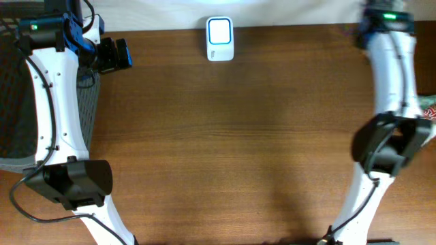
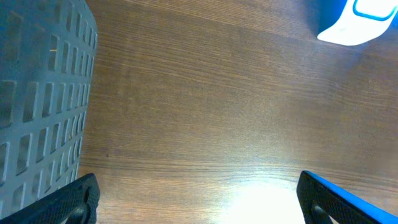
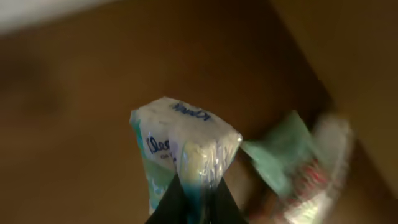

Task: Scan the item barcode
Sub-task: 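Carry the Kleenex pack right and release it on the pile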

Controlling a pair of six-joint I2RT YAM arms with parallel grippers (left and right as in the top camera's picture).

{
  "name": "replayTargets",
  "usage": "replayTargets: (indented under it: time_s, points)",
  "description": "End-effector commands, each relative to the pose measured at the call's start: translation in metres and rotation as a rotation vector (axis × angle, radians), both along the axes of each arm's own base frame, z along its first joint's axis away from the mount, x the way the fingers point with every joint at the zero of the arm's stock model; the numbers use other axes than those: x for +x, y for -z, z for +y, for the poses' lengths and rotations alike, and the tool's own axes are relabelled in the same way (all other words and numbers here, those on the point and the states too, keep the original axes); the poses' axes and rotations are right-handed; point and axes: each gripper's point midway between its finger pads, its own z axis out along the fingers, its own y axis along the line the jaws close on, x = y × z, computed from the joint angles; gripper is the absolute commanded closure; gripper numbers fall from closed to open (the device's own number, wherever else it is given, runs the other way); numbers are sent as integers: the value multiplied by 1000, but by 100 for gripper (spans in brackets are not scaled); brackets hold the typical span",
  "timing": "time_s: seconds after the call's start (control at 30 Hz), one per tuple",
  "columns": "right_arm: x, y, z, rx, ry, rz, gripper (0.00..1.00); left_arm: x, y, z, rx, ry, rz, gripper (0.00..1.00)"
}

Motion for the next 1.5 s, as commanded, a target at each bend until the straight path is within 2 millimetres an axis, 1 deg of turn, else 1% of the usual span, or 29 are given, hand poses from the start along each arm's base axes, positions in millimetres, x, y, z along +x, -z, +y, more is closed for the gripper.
replayTargets:
  time_s: [0.0,0.13,0.2,0.27,0.33,0.4,0.43,0.53,0.6,0.67,0.73,0.87,0.93,1.0,1.03,1.07,1.1,1.13,1.17,1.2,1.23,1.27,1.33,1.37,1.4,1.43,1.47]
  points:
    - [-66,22,-80,57,284,41,96,0,-2,0,-2,8,-8,1]
    - [-142,54,-147,104,495,117,96,0,-2,0,-2,8,-8,1]
    - [-167,62,-167,116,556,134,96,0,-2,0,-2,8,-8,1]
    - [-194,65,-188,128,621,137,96,0,-2,0,-2,8,-8,1]
    - [-202,65,-195,129,641,137,96,0,-2,0,-2,8,-8,1]
    - [-212,70,-200,141,663,144,96,0,-2,0,-2,8,-8,1]
    - [-212,75,-200,169,659,135,95,0,-2,0,-2,8,-8,1]
    - [-201,88,-193,257,630,100,95,0,-2,0,-2,9,-8,1]
    - [-202,89,-193,252,632,105,93,0,-2,0,-2,9,-8,1]
    - [-214,92,-195,214,674,153,96,0,-2,0,-2,9,-8,1]
    - [-225,97,-198,195,733,178,96,0,-2,0,-2,9,-8,1]
    - [-236,120,-197,227,749,241,96,0,-2,0,-2,9,-8,1]
    - [-237,128,-197,240,751,251,96,0,-2,0,-2,8,-8,1]
    - [-228,140,-192,296,734,226,96,0,-2,0,-2,8,-8,1]
    - [-213,147,-185,375,705,168,87,0,-2,0,-2,8,-7,1]
    - [-205,148,-182,413,683,138,82,0,-2,0,-2,8,-7,1]
    - [-197,147,-180,440,640,123,80,0,-2,0,-2,8,-8,1]
    - [-189,142,-179,456,585,109,76,0,-2,0,-2,8,-8,1]
    - [-185,133,-180,456,559,94,64,0,-2,0,-2,8,-8,1]
    - [-181,121,-180,455,551,72,60,0,-2,0,-2,8,-8,1]
    - [-175,103,-179,462,534,27,59,0,-2,0,-2,8,-8,1]
    - [-166,77,-175,487,503,-42,57,0,-2,0,-2,8,-8,1]
    - [-162,38,-170,487,483,-114,37,0,-2,0,-2,8,-8,1]
    - [-164,13,-166,473,488,-150,6,0,-2,0,-2,8,-8,1]
    - [-168,-11,-159,463,501,-191,1,0,-2,0,-2,8,-8,1]
    - [-171,-33,-152,451,497,-225,1,0,-2,0,-2,8,-8,1]
    - [-174,-59,-141,445,477,-265,1,0,-2,0,-2,8,-8,1]
